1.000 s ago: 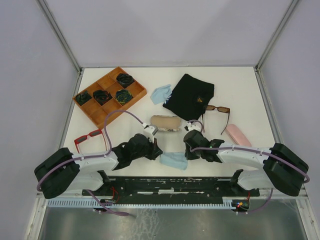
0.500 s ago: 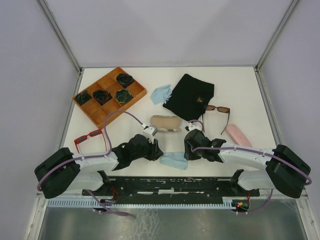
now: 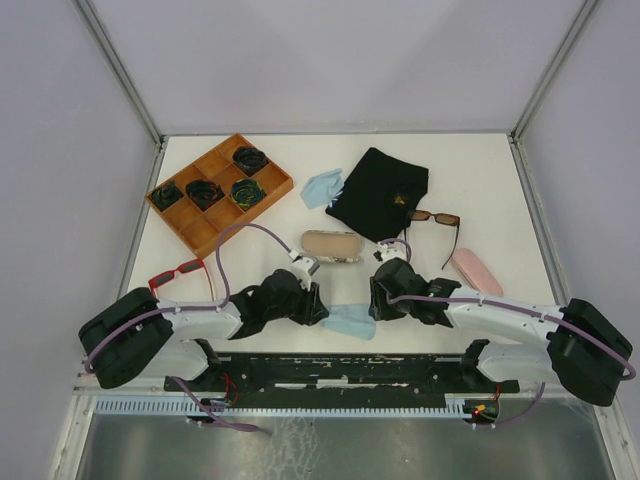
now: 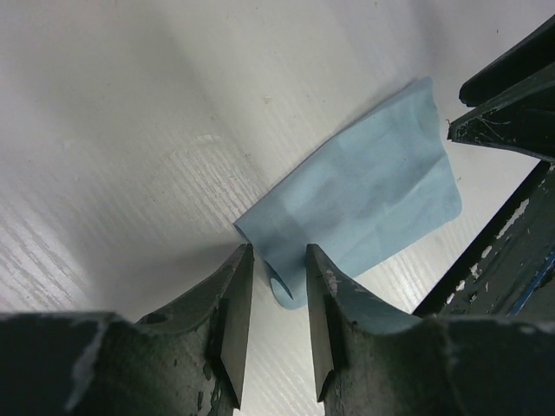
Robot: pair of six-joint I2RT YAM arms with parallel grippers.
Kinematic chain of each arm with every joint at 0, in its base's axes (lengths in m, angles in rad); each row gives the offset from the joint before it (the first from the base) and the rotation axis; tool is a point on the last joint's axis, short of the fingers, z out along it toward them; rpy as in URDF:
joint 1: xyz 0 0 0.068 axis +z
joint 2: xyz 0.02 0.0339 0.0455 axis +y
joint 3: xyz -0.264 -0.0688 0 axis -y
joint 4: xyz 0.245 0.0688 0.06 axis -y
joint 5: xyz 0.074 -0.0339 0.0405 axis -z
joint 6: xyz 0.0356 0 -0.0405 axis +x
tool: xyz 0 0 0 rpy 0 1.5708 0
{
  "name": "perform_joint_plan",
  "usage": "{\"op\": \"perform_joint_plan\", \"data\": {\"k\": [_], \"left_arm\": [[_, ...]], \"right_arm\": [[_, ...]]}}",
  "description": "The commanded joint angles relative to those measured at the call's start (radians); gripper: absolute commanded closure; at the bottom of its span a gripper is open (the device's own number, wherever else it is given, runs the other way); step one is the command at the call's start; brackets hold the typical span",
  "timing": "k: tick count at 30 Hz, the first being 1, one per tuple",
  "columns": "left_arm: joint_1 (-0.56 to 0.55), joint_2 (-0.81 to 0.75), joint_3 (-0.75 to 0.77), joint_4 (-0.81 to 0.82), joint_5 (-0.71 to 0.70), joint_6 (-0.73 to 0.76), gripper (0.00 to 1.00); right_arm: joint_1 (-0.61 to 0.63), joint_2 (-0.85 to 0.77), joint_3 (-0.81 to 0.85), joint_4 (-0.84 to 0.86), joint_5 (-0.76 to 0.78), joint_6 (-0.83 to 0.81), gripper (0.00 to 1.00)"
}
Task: Organize the sunglasses
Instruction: Adjust the glasses cleaning cloth at the center of the board.
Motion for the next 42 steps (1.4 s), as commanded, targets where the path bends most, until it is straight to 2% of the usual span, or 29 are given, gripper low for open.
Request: {"op": "perform_joint_plan", "data": {"k": [1,7,11,17,24,35,42], "left_arm": [[-0.005,0.029,0.020,0.048,0.036,-0.007,0.63],[-0.005,0.039,0.027,0.059,0.047,-0.006,0.69],[-0.004,0.040,0.025,0.061,0.053,-0.006,0.84],[-0.005,0.024,0.024,0.057,0.042,-0.007,0.97],[-0.005,0.021,0.026,0.053,0.034,-0.008,0.97],[-0.004,0.015,0.006,0.056,0.014,-0.016,0.97],[-0.005,0.012,0.005,0.055,0.015,-0.016,0.97]], "right_arm": [[-0.003,-0.027,0.020,-0.007,-0.001,0.006,0.59],[-0.003,-0.034,0.012,-0.009,-0.026,0.013,0.58],[-0.003,-0.022,0.011,0.001,-0.061,0.024,0.57],[-0.003,-0.003,0.002,0.031,-0.077,0.046,0.58],[-0.003,0.060,0.019,0.021,-0.039,0.039,0.65],[-0.003,0.084,0.026,0.028,-0.027,0.027,0.64],[-0.003,0.114,0.032,0.053,-0.056,0.028,0.75]]}}
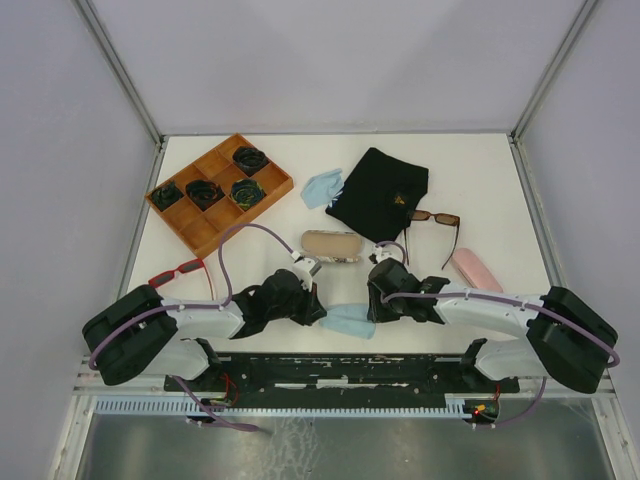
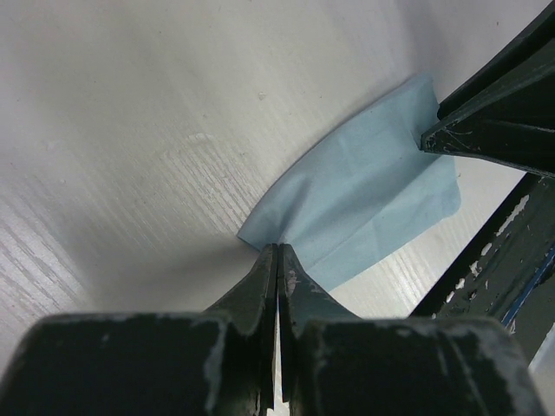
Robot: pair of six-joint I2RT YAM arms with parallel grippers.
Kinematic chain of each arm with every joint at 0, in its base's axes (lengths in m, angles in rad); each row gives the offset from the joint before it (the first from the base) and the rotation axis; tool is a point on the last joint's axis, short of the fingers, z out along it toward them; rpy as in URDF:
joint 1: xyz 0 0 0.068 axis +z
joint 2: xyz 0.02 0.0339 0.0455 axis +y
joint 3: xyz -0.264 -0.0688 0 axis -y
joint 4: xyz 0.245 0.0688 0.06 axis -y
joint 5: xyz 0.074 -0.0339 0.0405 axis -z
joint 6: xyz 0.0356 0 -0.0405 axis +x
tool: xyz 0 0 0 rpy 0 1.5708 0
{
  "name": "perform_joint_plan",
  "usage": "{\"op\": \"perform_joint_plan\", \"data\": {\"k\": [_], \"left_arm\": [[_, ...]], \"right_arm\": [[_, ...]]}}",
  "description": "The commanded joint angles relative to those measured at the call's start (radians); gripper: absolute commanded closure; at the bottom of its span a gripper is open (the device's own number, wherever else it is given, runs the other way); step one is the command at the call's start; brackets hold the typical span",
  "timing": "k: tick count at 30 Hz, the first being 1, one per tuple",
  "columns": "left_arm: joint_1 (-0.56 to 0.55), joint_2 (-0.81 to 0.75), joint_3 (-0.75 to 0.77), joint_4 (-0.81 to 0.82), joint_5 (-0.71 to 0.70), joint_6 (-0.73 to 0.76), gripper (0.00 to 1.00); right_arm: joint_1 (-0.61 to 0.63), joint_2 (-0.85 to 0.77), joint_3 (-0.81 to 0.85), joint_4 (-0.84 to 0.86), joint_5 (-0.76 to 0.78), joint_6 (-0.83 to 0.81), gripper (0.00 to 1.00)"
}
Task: Organize the sunglasses
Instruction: Adjust the glasses cleaning cloth at the center of the board.
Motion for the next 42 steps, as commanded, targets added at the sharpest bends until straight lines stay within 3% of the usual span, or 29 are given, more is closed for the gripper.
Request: {"op": "perform_joint_plan", "data": {"k": [1,7,18,35,42], "left_arm": [[-0.004,-0.022,0.002,0.029,-0.008,-0.017,0.97],[-0.005,-0.035,0.004,0.025,-0.013,-0.021,0.97],[-0.004,-0.085,0.019,-0.005,-0.039,-0.033,0.97],[0.000,-0.013,0.055,0.010,-0.033,-0.028,0.97],[0.000,-0.014,0.047,0.017,-0.030,-0.032,0.97]], "right_arm": [[-0.003,0.022,0.028,0.022,-0.003,-0.005,0.77],[-0.003,-0.021,0.028,-0.005,0.033,-0.009,0.90],[-0.003,-0.082,0.062,-0.066,0.086,-0.023,0.97],[-0.004,0.007,0.051,0.019,0.078,-0.023,0.88],[-0.005,0.005,0.044,0.023,0.084,-0.021,0.78]]}}
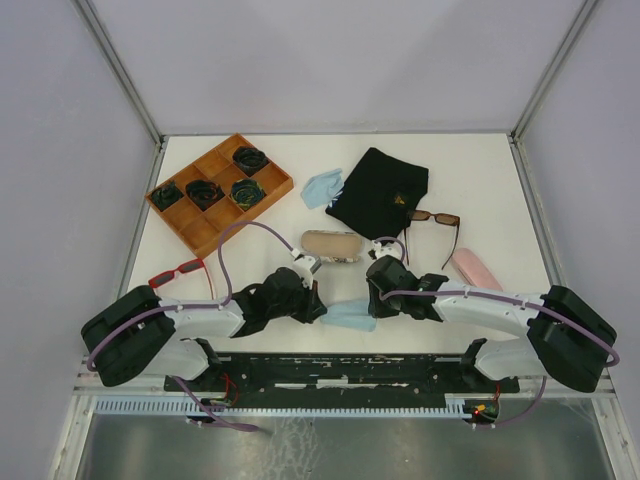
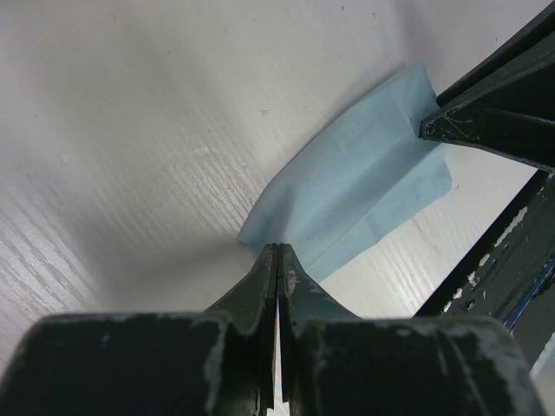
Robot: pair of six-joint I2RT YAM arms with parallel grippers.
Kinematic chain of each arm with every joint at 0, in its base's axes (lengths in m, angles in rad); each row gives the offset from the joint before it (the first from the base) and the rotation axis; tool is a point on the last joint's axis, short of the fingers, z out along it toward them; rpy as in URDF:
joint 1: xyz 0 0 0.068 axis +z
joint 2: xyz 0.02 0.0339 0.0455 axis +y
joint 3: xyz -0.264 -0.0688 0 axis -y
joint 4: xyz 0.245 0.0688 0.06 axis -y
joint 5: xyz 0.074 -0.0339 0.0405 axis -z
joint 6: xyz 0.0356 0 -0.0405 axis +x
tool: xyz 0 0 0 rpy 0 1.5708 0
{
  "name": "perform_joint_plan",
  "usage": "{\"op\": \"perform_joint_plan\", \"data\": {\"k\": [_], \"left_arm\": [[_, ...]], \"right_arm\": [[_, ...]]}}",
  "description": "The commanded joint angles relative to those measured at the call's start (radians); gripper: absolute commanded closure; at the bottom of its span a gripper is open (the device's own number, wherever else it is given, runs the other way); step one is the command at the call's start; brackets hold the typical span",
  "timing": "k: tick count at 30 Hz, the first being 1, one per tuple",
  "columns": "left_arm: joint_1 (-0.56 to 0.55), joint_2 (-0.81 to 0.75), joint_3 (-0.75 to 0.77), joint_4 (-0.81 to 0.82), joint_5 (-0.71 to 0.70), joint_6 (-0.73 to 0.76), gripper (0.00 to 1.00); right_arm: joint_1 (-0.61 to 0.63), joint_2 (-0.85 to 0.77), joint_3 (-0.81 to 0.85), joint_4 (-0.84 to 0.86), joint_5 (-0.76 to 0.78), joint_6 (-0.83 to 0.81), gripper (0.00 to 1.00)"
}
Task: Organize the sunglasses
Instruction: Adjust the glasses cleaning cloth at the center of the board.
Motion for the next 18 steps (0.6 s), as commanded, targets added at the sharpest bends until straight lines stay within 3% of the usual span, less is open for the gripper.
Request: {"op": "perform_joint_plan", "data": {"k": [1,18], "left_arm": [[0.002,-0.008,0.025,0.045,-0.002,-0.031,0.97],[0.001,-0.008,0.024,0.040,-0.001,-0.030,0.97]], "right_arm": [[-0.005,-0.009,0.007,0.035,0.018,-0.004,0.77],[-0.005,-0.048,0.016,-0.013,0.033,-0.017,0.73]]}}
